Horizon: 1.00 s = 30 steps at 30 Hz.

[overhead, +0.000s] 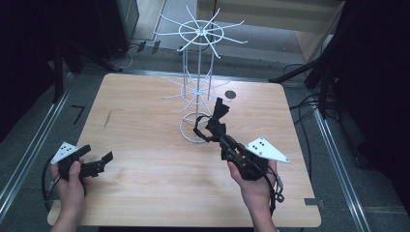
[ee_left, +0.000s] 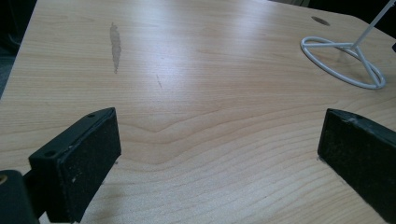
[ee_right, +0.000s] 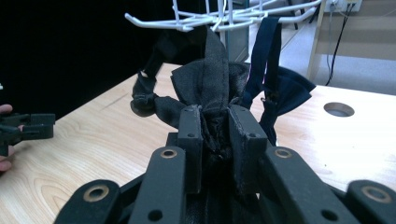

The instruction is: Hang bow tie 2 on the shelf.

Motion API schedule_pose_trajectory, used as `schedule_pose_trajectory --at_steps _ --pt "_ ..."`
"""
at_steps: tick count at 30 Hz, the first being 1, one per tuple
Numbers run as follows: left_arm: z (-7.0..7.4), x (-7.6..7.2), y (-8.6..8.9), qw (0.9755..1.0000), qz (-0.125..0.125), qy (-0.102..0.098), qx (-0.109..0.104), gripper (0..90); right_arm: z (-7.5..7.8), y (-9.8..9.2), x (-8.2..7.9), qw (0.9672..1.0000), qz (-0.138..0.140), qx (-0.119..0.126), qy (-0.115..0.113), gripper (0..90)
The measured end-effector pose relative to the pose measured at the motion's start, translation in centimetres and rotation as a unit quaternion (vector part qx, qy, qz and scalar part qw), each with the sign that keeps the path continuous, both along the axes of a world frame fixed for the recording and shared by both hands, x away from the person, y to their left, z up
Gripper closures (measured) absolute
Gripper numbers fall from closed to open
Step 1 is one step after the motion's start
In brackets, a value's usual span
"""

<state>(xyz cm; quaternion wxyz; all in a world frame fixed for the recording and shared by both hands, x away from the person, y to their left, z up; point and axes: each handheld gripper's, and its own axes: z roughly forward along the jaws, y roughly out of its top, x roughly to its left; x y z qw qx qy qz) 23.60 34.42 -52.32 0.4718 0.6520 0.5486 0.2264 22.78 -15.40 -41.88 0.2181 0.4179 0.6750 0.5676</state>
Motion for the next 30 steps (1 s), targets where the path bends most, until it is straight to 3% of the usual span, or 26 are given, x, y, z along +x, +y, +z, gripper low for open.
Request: schedule_pose_trajectory --at_steps 30 --pt "0.0 0.0 -0.1 1.0000 -0.001 0.000 0.002 0.0 3.2 -0.9 -1.4 0.9979 -0.003 0.029 -0.058 77.1"
